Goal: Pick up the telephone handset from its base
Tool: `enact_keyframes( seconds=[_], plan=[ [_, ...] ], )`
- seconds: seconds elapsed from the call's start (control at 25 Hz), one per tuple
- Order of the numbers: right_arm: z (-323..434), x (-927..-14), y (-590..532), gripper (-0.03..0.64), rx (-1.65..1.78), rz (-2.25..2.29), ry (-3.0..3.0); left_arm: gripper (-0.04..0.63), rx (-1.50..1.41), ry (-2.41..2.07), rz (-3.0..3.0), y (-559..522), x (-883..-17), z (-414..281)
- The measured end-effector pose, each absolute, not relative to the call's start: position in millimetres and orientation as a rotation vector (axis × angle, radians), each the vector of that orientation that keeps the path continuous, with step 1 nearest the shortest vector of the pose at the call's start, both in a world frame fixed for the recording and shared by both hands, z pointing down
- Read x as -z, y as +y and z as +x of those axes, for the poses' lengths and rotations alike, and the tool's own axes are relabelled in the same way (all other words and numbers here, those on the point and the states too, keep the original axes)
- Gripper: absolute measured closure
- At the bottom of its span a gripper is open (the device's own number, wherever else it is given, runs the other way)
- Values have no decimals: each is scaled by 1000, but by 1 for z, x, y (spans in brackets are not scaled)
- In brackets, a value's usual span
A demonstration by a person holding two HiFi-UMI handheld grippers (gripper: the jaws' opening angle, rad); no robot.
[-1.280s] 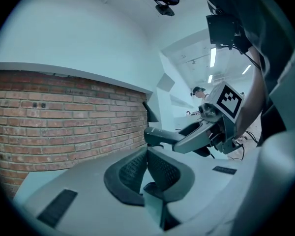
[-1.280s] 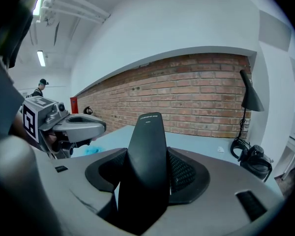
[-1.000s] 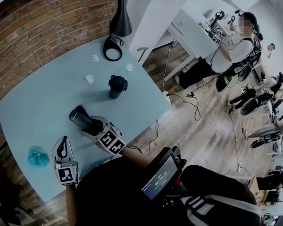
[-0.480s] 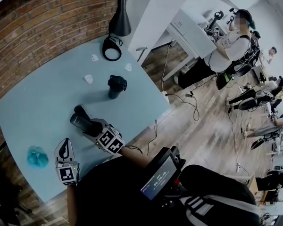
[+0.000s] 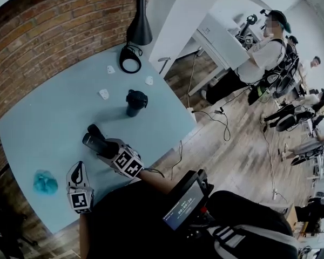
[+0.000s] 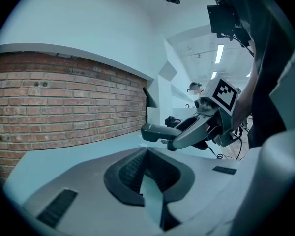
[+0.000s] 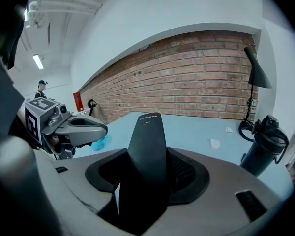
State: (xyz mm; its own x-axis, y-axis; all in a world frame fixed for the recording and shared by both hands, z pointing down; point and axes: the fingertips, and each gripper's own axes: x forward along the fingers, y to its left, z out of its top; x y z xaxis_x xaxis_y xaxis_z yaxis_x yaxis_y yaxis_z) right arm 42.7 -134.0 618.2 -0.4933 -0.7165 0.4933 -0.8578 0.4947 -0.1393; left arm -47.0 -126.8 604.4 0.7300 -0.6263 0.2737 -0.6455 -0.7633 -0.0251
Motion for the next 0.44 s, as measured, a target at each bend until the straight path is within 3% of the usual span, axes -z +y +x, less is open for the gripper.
enact_keyframes(
  seconds=[0.44],
  plan=[
    [40, -621, -142, 367, -549, 1317, -2369, 597, -411, -1055, 2836, -134, -603, -52]
  ],
)
